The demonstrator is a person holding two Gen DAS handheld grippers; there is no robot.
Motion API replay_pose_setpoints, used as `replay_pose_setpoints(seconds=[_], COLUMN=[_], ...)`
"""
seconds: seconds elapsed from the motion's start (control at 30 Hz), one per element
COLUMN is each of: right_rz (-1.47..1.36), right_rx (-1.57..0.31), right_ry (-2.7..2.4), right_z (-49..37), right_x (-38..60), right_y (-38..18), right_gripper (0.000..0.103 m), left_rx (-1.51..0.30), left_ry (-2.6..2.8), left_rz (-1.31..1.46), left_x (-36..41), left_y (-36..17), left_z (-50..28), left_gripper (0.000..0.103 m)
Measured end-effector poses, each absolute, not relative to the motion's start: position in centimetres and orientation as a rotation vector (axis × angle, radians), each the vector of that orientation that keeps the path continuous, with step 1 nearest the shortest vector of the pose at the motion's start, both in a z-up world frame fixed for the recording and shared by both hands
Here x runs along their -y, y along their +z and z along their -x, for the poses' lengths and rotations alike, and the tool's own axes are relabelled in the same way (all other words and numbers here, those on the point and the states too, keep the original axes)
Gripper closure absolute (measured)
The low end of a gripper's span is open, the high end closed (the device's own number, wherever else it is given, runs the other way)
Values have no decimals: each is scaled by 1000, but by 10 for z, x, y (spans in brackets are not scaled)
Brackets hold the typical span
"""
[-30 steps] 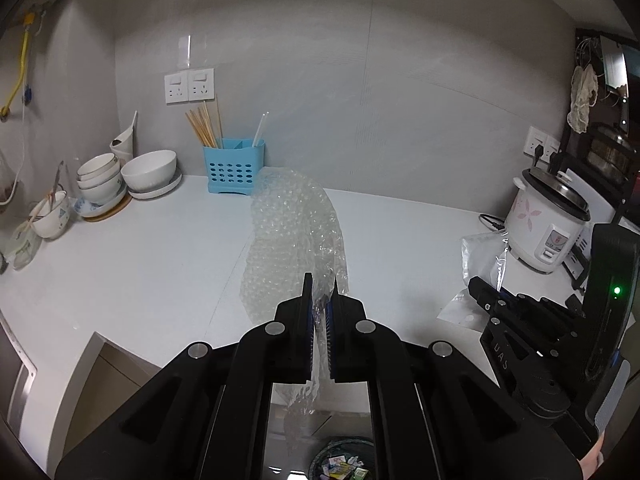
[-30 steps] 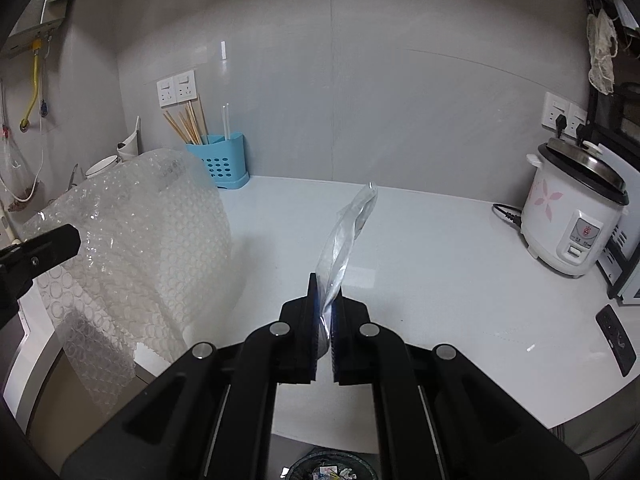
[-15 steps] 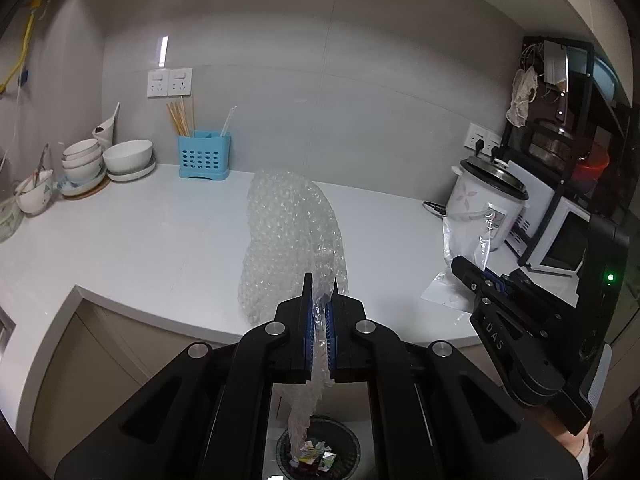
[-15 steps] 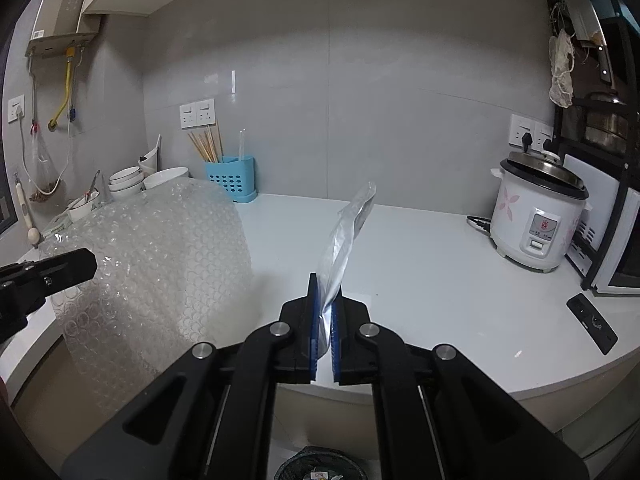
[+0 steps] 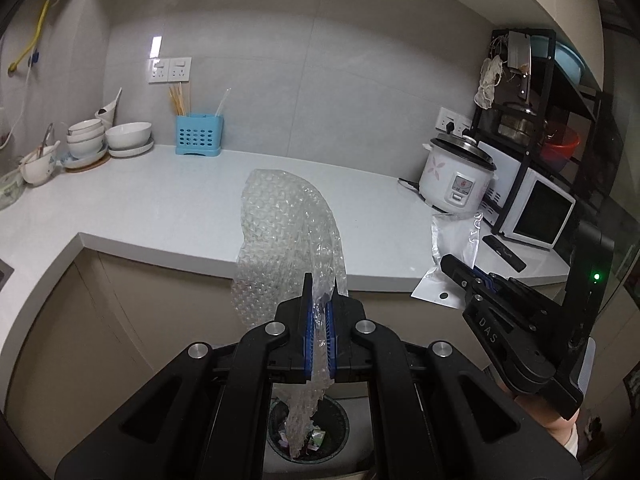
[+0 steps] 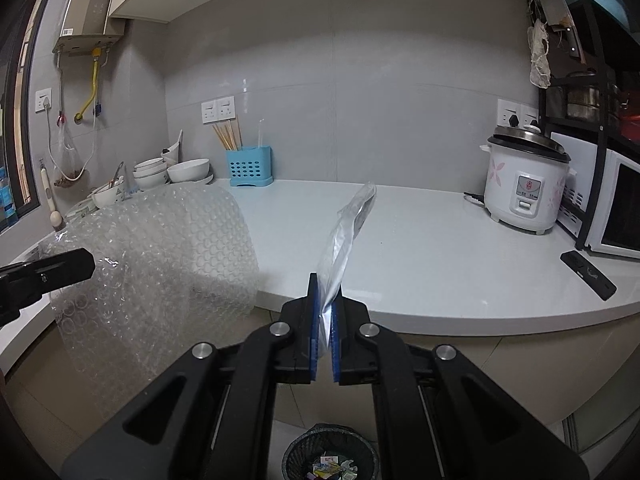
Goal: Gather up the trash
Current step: 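Carry the bubble wrap and plastic bag down over the wastebasket with both tools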
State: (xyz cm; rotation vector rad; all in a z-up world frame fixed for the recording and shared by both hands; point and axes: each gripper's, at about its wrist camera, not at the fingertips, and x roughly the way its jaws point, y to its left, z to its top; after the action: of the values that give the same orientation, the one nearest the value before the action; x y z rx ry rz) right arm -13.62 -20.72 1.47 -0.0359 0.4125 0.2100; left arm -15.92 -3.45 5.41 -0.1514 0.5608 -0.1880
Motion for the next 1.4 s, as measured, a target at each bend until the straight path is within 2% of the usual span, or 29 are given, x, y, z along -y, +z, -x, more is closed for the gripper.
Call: replay_pose_setpoints(seconds=[0.2,0.47,1.4], right_rz=[22,14,-15], right_rx=[-432,-497,-934], right_ry=[220,197,97], right_z=[167,178,95], right_x=[214,218,230], right_y=[-11,-65,-312], right_gripper=[99,99,100], left_rx=[-606,-730,-975], left_ry=[-192,-204,-211], left_rz=[131,103,110], left_x=[44,58,73], left_y=[18,-50,-289], left_z=[183,176,80], left_gripper=[99,99,99])
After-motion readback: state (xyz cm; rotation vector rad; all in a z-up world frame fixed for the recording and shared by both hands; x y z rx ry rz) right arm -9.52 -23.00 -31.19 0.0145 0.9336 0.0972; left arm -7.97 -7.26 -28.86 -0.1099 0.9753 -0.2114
